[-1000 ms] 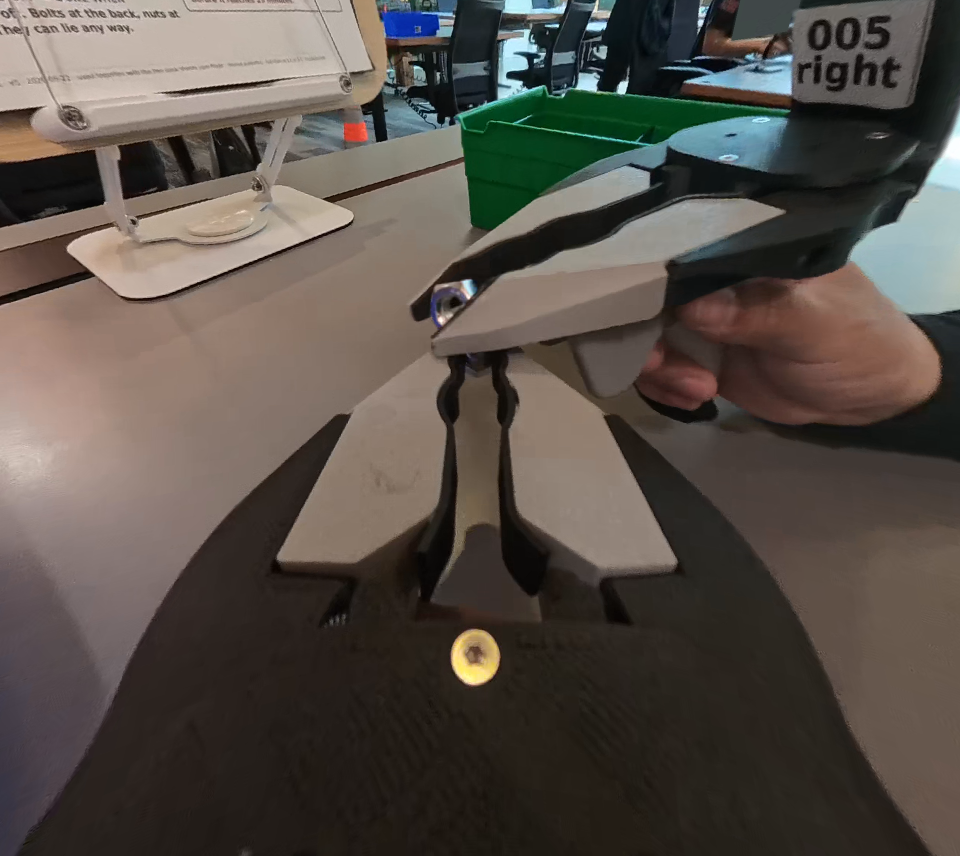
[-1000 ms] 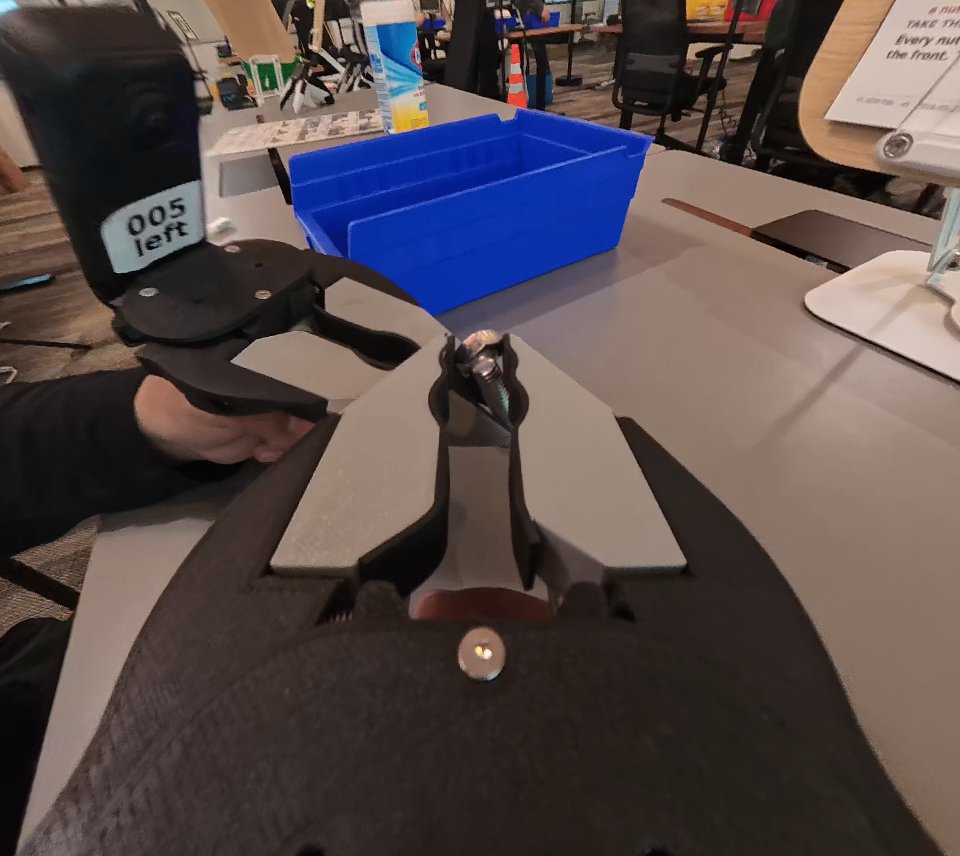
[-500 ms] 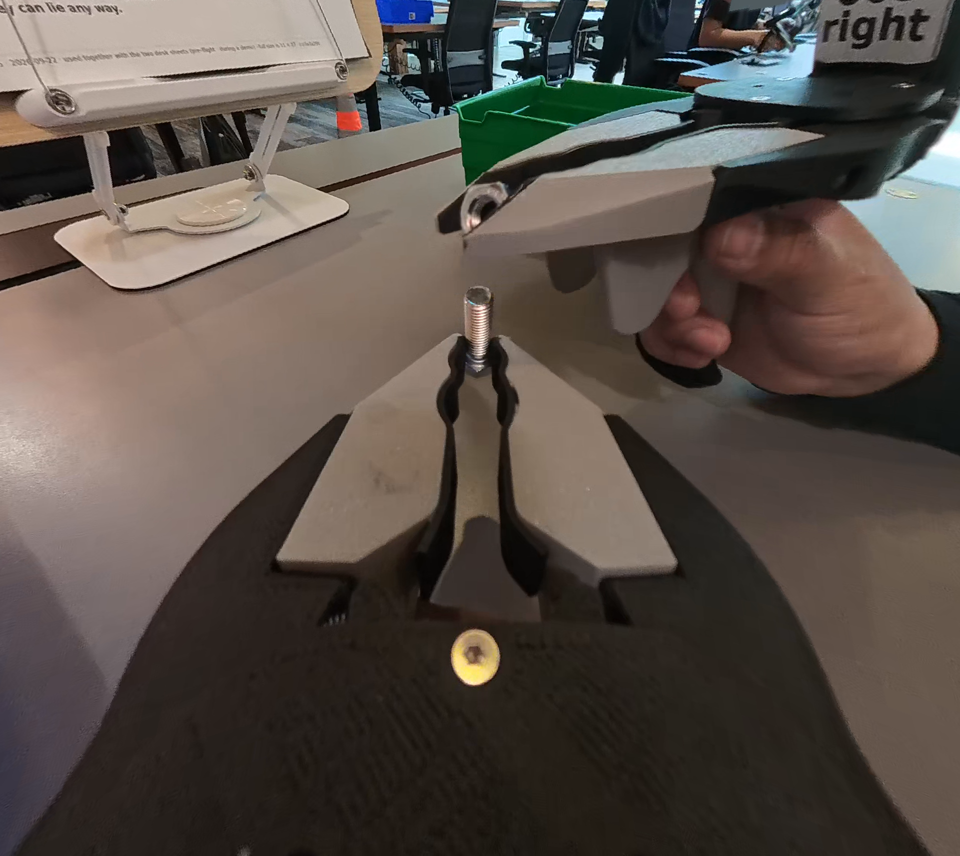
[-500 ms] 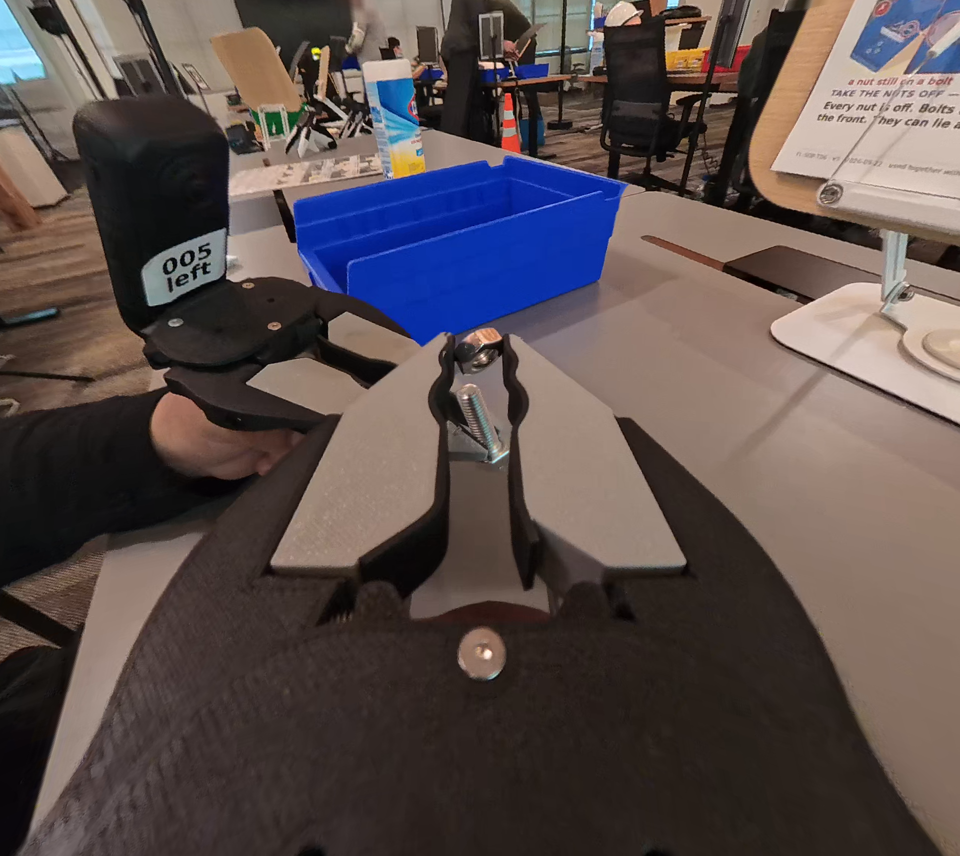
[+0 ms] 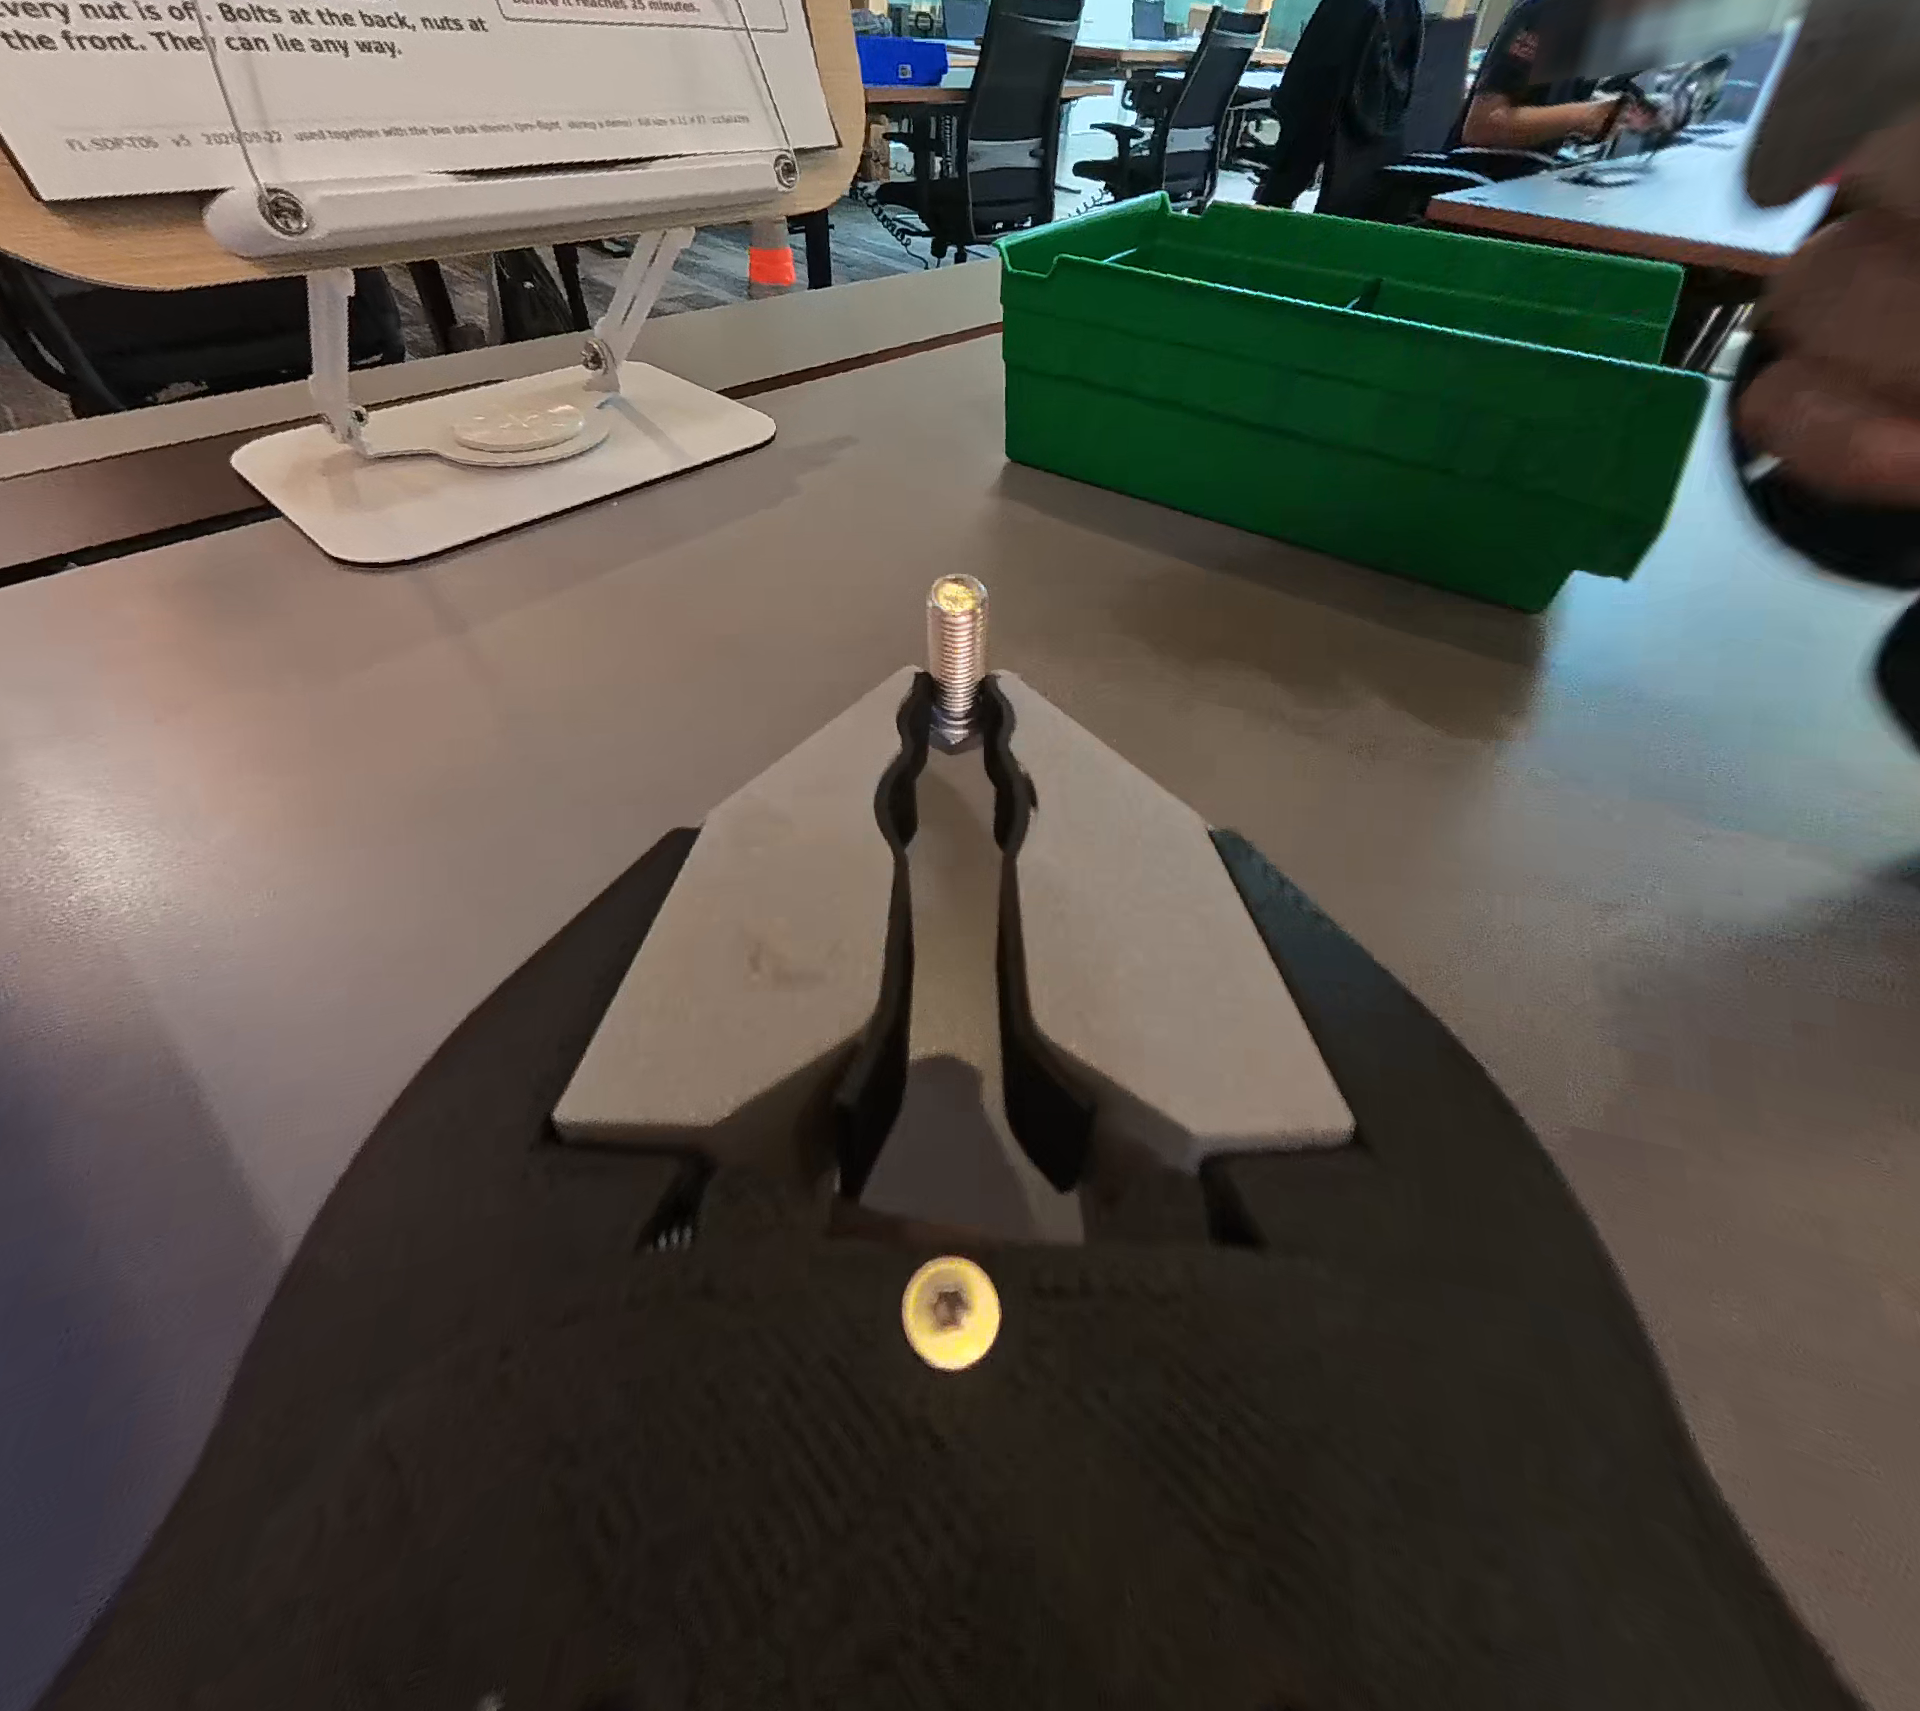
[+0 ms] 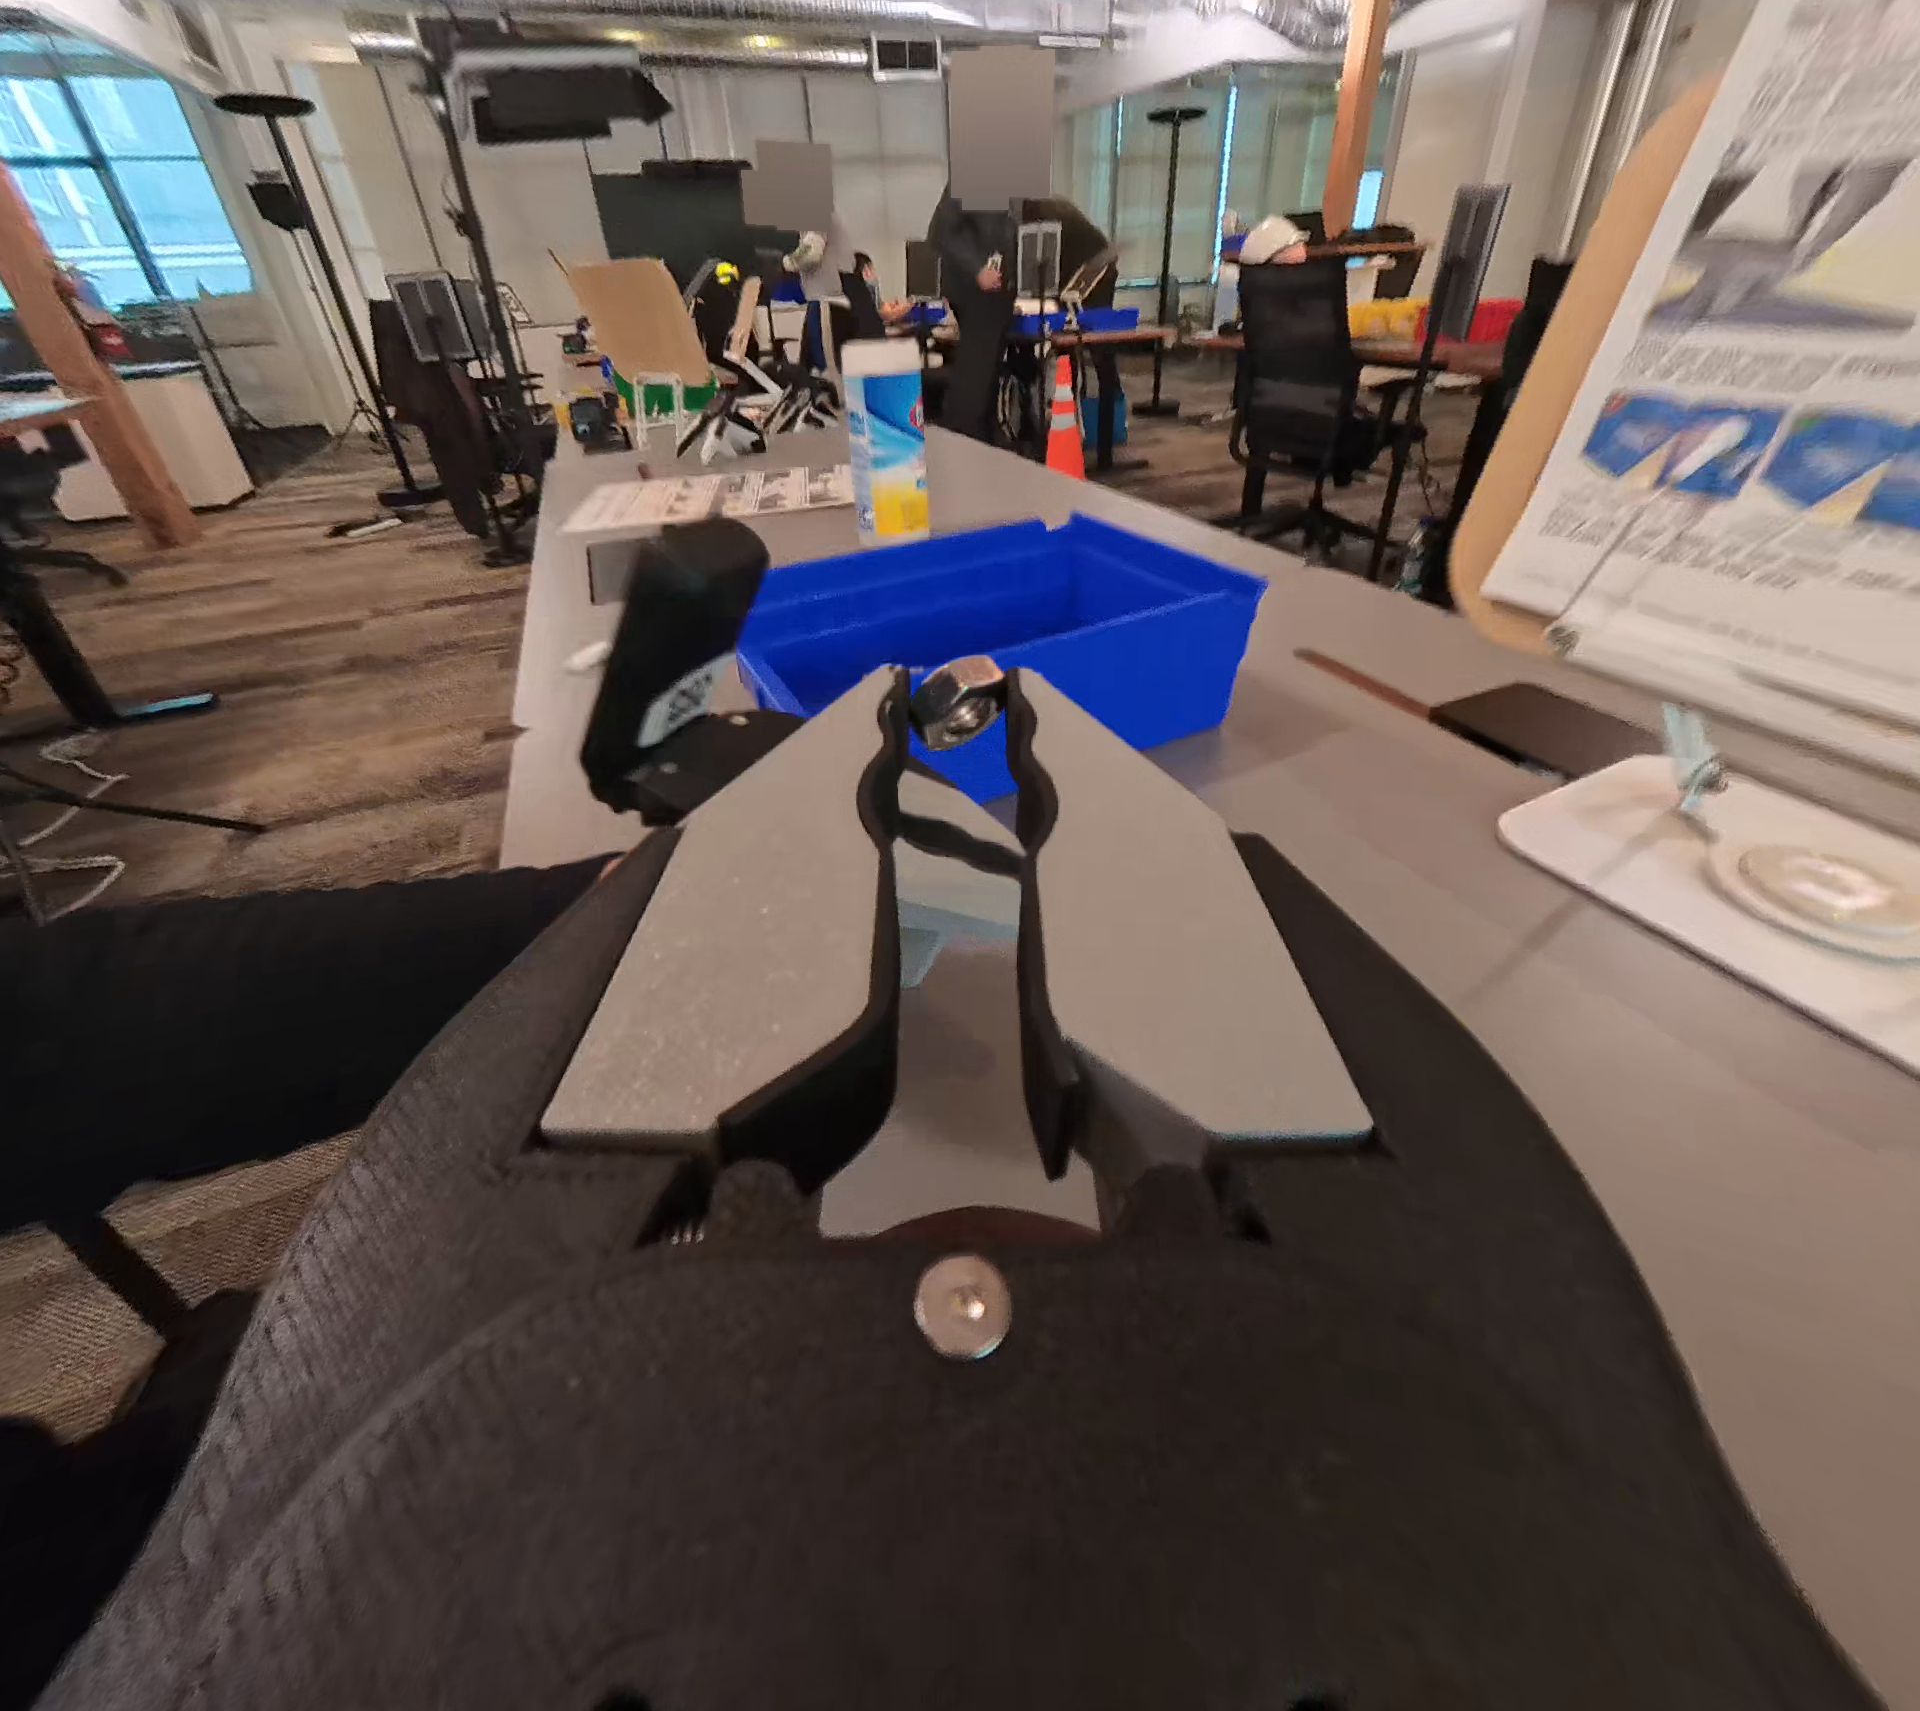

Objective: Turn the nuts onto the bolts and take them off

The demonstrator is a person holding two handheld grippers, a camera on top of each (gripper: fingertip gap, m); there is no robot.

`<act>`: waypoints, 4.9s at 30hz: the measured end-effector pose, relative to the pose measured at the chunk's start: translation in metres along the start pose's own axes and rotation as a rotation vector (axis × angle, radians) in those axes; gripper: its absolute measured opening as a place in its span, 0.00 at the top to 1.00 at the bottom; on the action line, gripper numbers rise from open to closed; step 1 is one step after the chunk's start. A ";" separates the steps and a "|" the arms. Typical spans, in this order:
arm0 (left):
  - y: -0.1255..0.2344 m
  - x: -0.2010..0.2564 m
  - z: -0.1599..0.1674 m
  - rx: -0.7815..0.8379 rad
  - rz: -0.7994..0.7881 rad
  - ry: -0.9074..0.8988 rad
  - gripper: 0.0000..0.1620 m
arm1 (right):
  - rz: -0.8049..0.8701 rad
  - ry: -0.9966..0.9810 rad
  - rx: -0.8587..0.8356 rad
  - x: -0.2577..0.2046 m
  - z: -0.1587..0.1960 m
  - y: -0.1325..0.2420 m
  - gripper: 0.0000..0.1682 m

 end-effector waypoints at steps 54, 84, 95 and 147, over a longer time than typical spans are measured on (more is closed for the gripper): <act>0.002 0.017 -0.006 0.058 0.090 -0.004 0.87 | 0.557 0.139 -0.412 0.166 -0.013 0.075 0.96; 0.001 0.008 -0.006 0.058 0.089 0.054 0.88 | 0.235 0.170 -0.481 0.088 0.137 -0.067 0.74; 0.039 -0.009 -0.023 0.077 0.017 0.072 0.86 | 0.204 0.161 -0.573 0.086 0.165 -0.074 0.66; 0.158 -0.262 0.032 -1.039 -0.590 0.079 0.97 | 0.124 0.053 -0.547 0.077 0.163 -0.072 0.69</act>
Point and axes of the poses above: each gripper's, where its closed fingertips meet, y back along the fingers, z out of its underside, x = y × z across the jaws, the point moved 3 cm from there along y, back along the fingers, and after that the axes turned 3 degrees about y, right-handed, at the moved point
